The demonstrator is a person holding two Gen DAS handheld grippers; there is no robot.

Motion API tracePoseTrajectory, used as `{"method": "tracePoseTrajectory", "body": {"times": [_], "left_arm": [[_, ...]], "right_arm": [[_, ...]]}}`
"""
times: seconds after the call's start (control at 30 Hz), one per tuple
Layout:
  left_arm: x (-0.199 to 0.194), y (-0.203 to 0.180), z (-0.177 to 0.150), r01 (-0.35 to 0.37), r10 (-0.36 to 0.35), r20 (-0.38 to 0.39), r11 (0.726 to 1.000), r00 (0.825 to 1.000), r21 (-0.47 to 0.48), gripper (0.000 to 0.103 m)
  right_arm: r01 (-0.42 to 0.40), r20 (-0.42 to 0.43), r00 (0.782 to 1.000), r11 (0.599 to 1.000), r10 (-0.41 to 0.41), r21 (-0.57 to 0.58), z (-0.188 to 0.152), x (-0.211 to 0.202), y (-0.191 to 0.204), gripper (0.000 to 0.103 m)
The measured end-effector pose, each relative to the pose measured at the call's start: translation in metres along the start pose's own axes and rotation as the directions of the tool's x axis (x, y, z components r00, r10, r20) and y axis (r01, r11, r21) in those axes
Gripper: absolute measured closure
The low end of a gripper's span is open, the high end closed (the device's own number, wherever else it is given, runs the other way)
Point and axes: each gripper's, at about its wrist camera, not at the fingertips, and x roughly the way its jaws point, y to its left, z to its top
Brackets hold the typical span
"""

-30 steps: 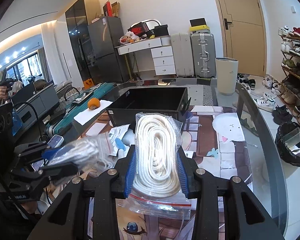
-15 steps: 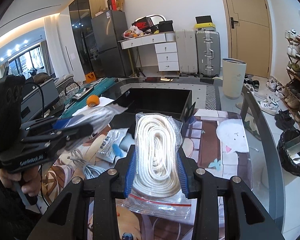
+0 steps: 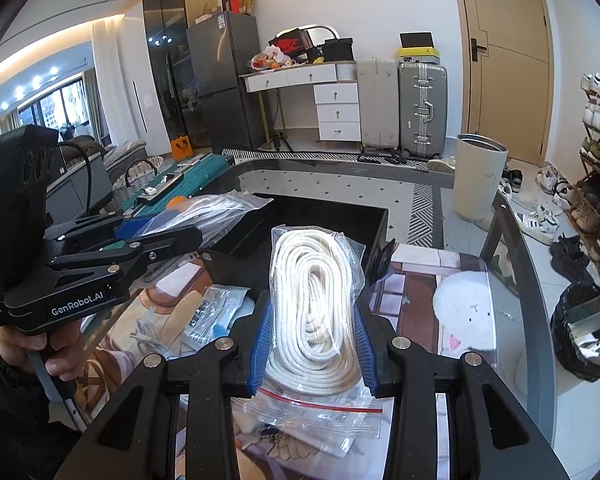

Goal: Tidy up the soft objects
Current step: 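Lower both bags into the black box and open both grippers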

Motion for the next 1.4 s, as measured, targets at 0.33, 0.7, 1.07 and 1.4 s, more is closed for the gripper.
{"method": "tracePoseTrajectory", "body": {"times": [0.33,0.7,1.07,1.4], "left_arm": [[0.026,0.016,0.016,0.01,-0.01,-0.009,1.0,1.0,-0.012,0.068],[0.053,0.019,0.021,-0.042,0.042,-0.025,0.999,0.999,-0.022,0.068],[0.065,0.017,0.022,-0.037,0.037,-0.034,0.999,0.999,-0.009,0.068],[0.075,0.012,0.025,0.028,-0.026,-0.049,0.999,0.998,0.045,0.068]], "right_arm": [[0.018,-0.065,0.998,0.997,-0.023,-0.074,0.031,0.038,-0.008,0.066],[0.036,-0.083,0.995,0.993,-0.045,-0.113,0.054,0.086,-0.011,0.066],[0.061,-0.071,0.995,0.979,-0.076,-0.192,0.058,0.101,-0.013,0.051],[0.086,-0.042,0.995,0.984,-0.094,-0.158,0.053,0.085,-0.023,0.039]]}}
